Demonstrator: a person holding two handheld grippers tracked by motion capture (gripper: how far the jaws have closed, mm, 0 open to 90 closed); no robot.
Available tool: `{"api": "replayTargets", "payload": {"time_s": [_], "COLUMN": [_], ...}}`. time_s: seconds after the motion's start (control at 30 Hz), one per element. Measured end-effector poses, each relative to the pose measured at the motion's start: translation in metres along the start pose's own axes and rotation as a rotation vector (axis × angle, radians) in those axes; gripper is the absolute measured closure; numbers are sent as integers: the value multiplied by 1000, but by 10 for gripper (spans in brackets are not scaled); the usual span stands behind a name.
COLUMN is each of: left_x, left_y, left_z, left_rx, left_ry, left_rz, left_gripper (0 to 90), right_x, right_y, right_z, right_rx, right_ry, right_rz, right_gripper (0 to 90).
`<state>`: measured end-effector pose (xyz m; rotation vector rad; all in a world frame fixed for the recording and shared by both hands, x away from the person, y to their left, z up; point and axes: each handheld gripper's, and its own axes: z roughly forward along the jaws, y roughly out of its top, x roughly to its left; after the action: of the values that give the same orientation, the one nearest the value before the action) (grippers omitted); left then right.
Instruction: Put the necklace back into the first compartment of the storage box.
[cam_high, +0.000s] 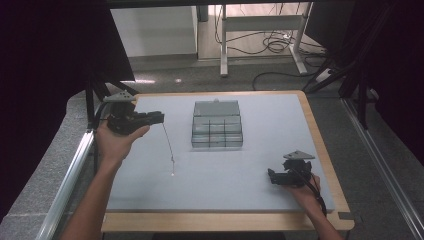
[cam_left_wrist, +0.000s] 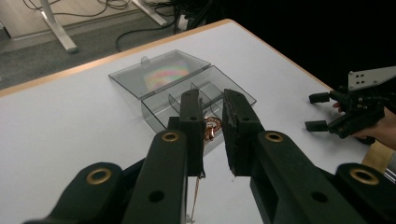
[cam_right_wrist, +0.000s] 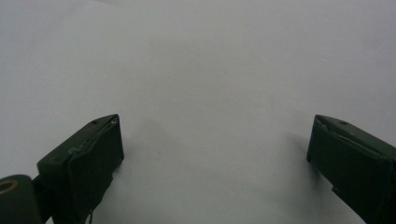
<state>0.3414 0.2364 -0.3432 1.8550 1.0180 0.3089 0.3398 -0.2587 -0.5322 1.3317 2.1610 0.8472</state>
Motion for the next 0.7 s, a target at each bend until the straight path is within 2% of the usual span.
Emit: {"api": "replayTargets", "payload": {"time_s": [0.37,0.7], "left_x": [-4,-10], "left_y": [22,42], "left_z": [-1,5], "left_rx": [-5,-17], "left_ry": [19,16], "left_rz": [23,33], "left_gripper": [795,795], "right_x": [0,0], "right_y": [0,0], "right_z": [0,0], "right_rx": [0,-2], "right_ry": [0,1], "right_rz": [0,2], "right_gripper": [33,32]}}
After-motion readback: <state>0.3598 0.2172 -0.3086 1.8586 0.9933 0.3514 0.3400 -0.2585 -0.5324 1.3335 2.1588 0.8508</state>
